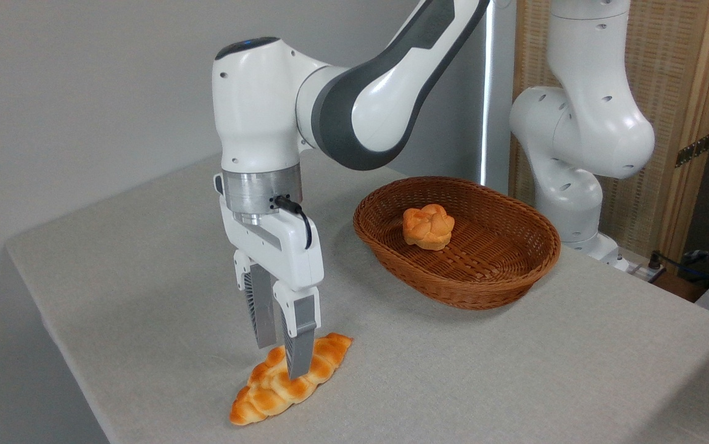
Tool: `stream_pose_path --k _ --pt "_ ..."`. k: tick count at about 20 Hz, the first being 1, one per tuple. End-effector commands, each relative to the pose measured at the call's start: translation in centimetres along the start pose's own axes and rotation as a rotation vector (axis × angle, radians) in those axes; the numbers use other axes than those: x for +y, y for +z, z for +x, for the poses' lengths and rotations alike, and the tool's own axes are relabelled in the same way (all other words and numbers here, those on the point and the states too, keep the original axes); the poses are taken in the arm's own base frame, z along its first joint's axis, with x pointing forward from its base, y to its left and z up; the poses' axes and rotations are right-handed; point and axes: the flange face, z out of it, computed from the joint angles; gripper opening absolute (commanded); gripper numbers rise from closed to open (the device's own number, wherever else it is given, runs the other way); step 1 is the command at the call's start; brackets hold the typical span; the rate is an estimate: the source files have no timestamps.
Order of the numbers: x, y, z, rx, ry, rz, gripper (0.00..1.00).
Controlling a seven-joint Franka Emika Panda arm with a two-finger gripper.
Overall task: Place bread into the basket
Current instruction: 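Close the gripper fingers around the middle of the braided roll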
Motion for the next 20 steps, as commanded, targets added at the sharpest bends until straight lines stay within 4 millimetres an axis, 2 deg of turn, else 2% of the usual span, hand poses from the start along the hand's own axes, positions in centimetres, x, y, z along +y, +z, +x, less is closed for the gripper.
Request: stream_pose_path --k 1,11,15,18,20 --pt "0.2 1.0 -0.2 0.008 0.025 0.020 1.00" --pt "0.6 2.2 -0.5 -0.018 0.081 0.058 1.00" --pt "1.5 3.4 -0.9 -0.031 0.093 0.039 1.00" --pt "1.7 3.5 -0.8 -0.030 0.095 0.038 1.00" --pt "1.8 3.5 -0.7 -0.030 0.098 0.037 0.74"
